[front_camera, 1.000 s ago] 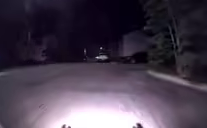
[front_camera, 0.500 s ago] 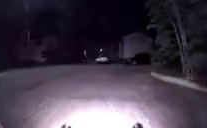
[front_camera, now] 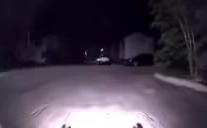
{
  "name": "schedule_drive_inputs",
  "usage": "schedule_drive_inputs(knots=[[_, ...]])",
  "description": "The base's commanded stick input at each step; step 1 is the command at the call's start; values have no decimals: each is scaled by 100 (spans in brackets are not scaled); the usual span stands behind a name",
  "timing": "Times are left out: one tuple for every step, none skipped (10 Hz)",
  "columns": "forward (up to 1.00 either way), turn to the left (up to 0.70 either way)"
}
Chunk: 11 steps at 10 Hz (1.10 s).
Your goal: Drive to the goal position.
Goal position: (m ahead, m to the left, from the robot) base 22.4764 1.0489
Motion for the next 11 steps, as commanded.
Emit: schedule_drive_inputs(knots=[[60,0],[60,0],[60,0],[60,0],[60,0],[60,0],[60,0],[60,0],[60,0],[60,0],[60,0]])
